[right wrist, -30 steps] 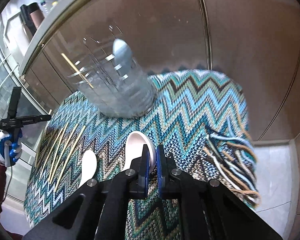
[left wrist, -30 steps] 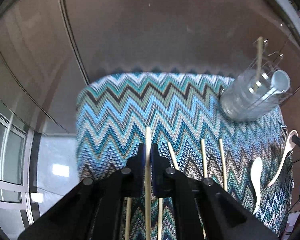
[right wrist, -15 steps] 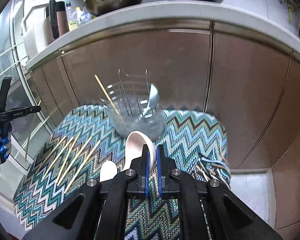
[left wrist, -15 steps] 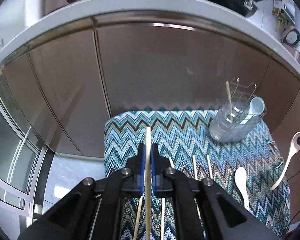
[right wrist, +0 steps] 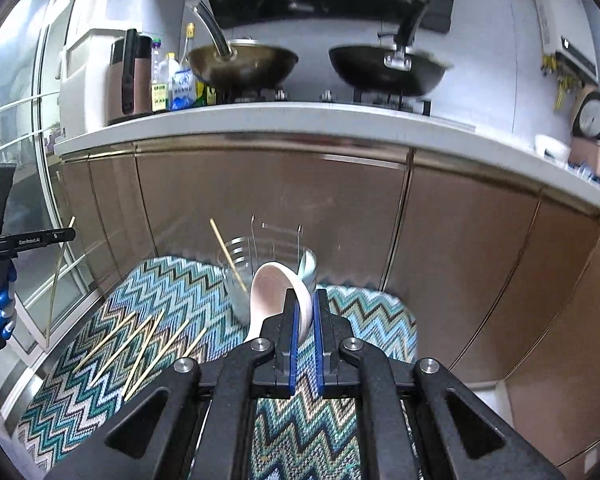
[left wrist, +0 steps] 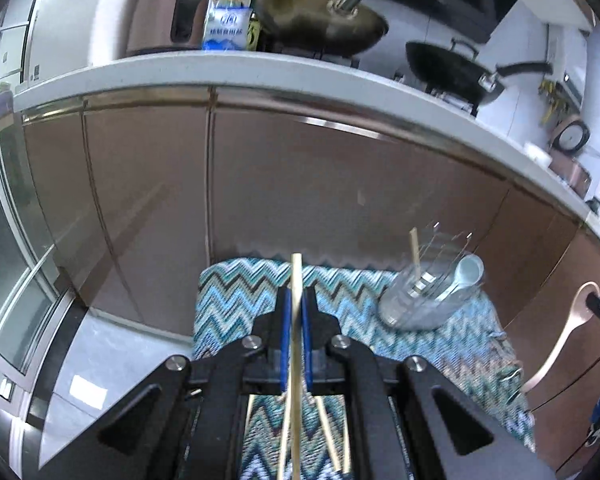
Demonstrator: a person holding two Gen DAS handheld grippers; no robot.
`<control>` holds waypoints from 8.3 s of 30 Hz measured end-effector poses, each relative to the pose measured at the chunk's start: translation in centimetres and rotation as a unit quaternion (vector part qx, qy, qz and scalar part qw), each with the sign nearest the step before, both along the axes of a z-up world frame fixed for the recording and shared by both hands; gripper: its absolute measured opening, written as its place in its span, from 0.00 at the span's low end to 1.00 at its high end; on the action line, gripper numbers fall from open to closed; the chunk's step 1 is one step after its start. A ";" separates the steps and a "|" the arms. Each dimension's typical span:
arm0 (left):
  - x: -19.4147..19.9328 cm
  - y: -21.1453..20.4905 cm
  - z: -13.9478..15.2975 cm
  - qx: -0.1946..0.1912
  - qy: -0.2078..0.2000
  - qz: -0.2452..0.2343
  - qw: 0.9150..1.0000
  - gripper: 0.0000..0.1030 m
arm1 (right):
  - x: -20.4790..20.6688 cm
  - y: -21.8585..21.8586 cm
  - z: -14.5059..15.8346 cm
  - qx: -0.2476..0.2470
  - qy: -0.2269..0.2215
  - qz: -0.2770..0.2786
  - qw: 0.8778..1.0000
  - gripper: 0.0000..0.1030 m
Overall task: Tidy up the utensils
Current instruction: 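Lift both utensils to the clear holder while both tools open to drop them in, then withdraw both open tools from the holder back over the cloth, then lower the left tool onto a chopstick while the right tool closes on a white spoon, then carry chopstick and spoon to the clear holder while both tools open to drop them in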
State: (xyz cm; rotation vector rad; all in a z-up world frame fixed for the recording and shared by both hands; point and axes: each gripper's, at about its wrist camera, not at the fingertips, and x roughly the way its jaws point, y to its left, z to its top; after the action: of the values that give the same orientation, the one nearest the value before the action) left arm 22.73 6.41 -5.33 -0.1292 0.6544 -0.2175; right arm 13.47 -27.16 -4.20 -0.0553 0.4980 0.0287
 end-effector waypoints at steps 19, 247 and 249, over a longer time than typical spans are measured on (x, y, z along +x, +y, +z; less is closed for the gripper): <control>3.2 -10.1 7.4 -0.093 -0.129 -0.052 0.986 0.05 | 6.8 0.3 2.5 -0.052 -0.078 -0.041 0.995 0.06; 11.7 -17.1 1.9 -0.098 -0.100 -0.043 0.989 0.05 | 15.5 0.6 -2.1 0.017 -0.085 -0.017 0.996 0.04; 12.5 -18.0 0.8 -0.089 -0.102 -0.041 0.990 0.05 | 16.3 0.5 -3.1 0.017 -0.084 -0.019 0.996 0.04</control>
State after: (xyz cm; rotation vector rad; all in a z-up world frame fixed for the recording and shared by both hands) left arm 35.20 -11.61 -4.52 -0.2477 0.4355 -0.3630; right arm 29.74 -26.66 -7.33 -0.0143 0.3306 -0.0052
